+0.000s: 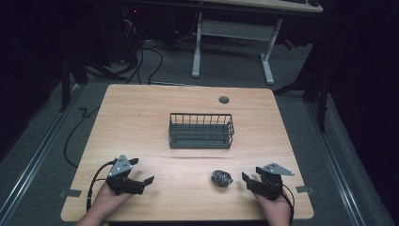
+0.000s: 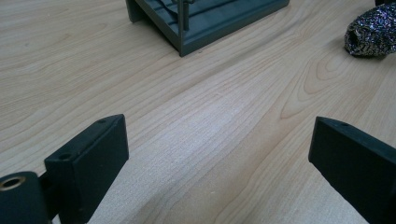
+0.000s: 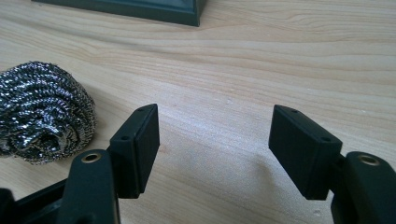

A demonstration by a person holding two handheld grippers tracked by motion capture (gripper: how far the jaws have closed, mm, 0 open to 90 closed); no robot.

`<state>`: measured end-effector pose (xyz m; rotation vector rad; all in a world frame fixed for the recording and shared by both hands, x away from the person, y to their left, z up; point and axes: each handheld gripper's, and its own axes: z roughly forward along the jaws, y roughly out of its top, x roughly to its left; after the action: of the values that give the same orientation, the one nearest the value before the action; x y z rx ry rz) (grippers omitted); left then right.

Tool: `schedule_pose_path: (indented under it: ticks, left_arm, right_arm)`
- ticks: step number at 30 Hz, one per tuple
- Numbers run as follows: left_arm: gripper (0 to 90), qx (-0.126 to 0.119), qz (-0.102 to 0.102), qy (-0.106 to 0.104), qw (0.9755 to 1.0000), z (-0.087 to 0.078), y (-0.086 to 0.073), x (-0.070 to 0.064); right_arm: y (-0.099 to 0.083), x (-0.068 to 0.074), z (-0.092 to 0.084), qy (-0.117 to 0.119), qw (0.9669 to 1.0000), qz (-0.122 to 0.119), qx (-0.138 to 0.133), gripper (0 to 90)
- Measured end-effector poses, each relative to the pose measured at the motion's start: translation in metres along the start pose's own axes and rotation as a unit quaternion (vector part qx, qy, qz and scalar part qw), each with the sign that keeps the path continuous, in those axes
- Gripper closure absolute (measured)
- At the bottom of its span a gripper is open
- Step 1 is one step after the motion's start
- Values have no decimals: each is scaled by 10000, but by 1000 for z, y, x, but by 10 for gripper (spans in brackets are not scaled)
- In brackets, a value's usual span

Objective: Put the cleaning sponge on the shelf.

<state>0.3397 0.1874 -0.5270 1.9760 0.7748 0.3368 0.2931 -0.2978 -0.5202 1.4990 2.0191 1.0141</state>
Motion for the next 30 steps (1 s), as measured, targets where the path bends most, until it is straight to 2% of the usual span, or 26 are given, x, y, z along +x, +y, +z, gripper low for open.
schedule_pose_path:
  ticks: [1,8,14,16,24,30]
  left_arm:
    - [56,-2,1,-5,10000,0,0,0]
    - [56,-10,0,-2,10000,1,1,0]
    - [56,4,2,6,10000,1,1,0]
    - [56,14,7,-2,10000,1,1,-1]
    - [56,63,29,-29,10000,2,0,-2]
    - [56,24,5,-16,10000,0,-1,-1]
  right_arm:
    - [0,0,-1,7,10000,79,6,337]
    - [-2,-2,0,0,9999,130,43,336]
    - [-2,-1,0,11,10000,85,49,339]
    - [-2,-2,0,12,10000,3,62,331]
    - [1,3,2,-55,9990,-243,384,315]
    - [16,7,5,-132,9968,-354,711,261]
